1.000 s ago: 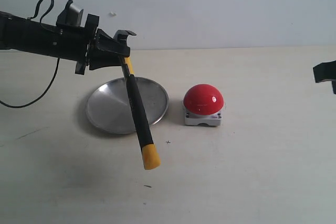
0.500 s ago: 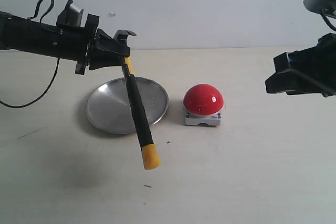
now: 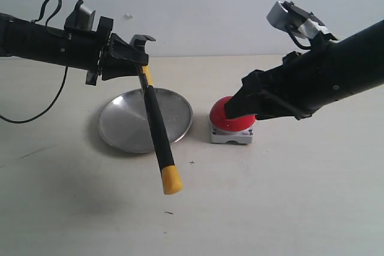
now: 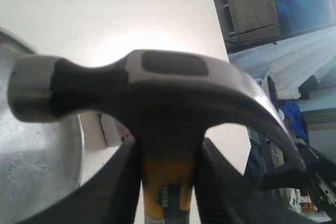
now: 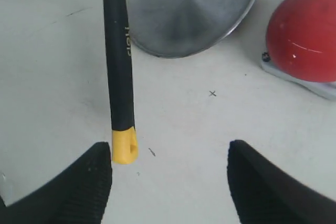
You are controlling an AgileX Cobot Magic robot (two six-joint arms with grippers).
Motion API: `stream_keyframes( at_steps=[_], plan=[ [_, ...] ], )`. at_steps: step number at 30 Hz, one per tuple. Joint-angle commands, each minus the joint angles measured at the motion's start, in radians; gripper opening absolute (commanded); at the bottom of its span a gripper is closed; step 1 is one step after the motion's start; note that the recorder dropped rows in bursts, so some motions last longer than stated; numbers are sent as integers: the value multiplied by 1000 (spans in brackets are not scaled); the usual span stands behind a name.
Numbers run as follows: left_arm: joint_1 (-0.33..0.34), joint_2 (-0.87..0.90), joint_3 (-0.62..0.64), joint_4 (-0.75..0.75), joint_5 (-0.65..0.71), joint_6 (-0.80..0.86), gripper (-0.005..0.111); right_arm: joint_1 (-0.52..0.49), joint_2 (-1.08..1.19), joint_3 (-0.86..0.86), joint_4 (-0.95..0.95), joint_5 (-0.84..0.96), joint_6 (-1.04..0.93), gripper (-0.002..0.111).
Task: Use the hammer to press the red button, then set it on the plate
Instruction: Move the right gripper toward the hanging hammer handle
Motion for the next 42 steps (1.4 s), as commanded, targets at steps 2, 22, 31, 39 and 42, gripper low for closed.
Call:
stream_keyframes(
  at_steps=[2, 22, 31, 39, 42],
  plan=[
    [0, -26, -3, -58, 31, -6, 0, 69, 37, -52, -7, -17, -11, 63],
    [0, -26, -3, -71, 31, -4, 0, 244, 272, -171, -37, -180, -13, 66],
    [0, -26, -3, -62, 31, -6, 0, 248, 363, -235, -13, -180, -31, 66],
    [0, -26, -3, -73, 31, -4, 0, 248, 366, -236, 7, -124, -57, 66],
    [0, -26, -3, -76, 31, -4, 0, 248, 366, -236, 29, -115, -67, 66]
  ],
)
